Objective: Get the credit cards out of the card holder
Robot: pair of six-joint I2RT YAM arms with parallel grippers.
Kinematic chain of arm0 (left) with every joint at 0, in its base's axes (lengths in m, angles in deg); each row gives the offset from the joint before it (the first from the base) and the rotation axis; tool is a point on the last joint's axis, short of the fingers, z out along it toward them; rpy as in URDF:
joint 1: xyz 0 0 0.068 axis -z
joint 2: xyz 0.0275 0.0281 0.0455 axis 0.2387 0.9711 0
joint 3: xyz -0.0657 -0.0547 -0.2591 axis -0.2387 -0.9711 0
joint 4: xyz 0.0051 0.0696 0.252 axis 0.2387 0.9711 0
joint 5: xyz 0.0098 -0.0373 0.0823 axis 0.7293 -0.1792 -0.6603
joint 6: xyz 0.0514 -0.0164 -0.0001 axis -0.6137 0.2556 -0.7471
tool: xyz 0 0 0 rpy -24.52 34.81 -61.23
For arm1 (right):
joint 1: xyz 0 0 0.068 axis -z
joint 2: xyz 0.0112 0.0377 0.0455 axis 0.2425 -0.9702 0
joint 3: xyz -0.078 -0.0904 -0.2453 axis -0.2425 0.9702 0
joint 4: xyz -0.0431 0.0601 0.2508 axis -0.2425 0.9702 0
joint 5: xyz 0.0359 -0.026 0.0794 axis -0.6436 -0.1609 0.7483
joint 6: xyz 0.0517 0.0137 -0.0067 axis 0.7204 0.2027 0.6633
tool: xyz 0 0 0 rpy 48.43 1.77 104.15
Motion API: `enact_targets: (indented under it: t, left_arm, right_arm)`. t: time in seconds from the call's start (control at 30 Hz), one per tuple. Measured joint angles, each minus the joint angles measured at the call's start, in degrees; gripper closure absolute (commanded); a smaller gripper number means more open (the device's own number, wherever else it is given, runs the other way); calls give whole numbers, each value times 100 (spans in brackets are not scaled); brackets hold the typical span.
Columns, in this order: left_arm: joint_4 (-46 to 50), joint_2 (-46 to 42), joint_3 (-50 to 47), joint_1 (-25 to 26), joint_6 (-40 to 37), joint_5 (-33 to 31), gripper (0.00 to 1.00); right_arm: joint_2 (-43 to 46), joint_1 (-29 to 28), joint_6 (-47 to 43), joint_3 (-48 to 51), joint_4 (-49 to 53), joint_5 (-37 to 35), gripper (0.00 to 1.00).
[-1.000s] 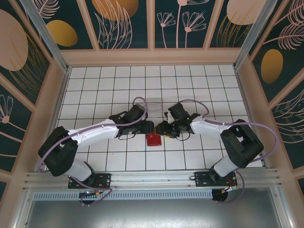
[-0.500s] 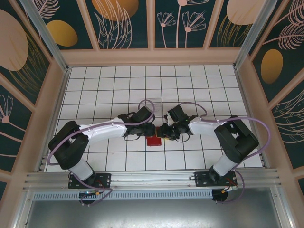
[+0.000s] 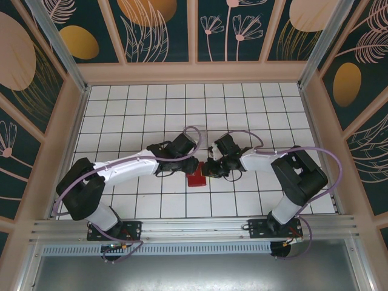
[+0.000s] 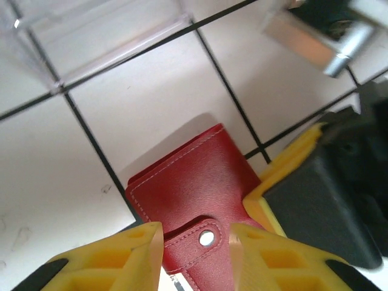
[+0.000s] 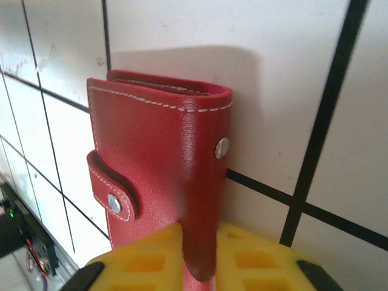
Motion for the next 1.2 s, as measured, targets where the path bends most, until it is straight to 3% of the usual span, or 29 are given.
enact_targets:
  t: [0.33,0.63,0.87,1.2]
  left_arm:
    - [-581,-306,-651,0,-2382,1196,58]
    - [-433,50,-647,0,-4129,1523,52]
    - [-433,511,-544,0,-4795,1676,51]
    - [-382,935,-175,0,-5077,1683,51]
  right_arm:
    - [0,111,-850,-96,518,251,90]
    - [0,256,-1329,-157,979,439,90]
    - [0,260,-1353,-177,1080,459,90]
    - [0,271,-1351,-177,1115,474,90]
